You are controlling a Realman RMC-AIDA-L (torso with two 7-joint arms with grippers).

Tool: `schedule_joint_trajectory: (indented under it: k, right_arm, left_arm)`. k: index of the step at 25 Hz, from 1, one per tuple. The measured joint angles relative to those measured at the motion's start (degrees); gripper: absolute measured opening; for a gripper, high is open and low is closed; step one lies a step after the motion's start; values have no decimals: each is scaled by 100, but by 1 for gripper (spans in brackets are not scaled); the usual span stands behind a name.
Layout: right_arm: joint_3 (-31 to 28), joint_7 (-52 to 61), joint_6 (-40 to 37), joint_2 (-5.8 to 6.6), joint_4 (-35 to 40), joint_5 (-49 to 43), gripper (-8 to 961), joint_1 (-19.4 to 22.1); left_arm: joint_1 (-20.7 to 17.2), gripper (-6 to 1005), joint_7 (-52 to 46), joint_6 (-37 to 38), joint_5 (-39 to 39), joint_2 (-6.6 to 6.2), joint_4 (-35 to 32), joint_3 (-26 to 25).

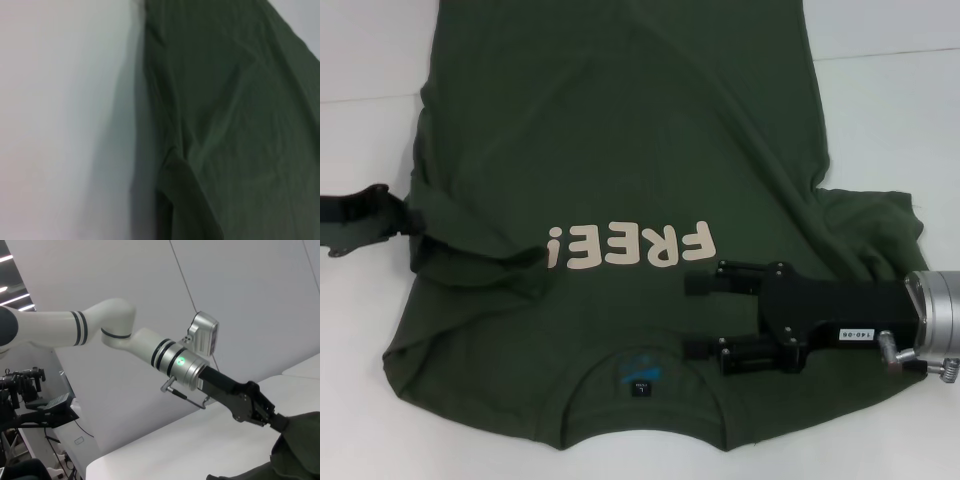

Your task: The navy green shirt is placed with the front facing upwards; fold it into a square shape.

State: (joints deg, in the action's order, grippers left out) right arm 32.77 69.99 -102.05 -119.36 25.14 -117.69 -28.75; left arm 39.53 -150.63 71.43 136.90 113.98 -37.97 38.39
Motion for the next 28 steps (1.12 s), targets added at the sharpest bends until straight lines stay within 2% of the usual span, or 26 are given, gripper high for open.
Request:
schedule_joint_trajectory:
  k: [18, 28]
  right_arm:
    - [1, -11, -26, 0, -18, 0, 880, 28]
    - [24, -11, -22, 0, -30, 0, 880, 28]
  left_arm:
    - [42, 29, 0, 42, -577, -8, 50, -71]
    - [119, 28, 271, -663, -1247, 84, 780, -137]
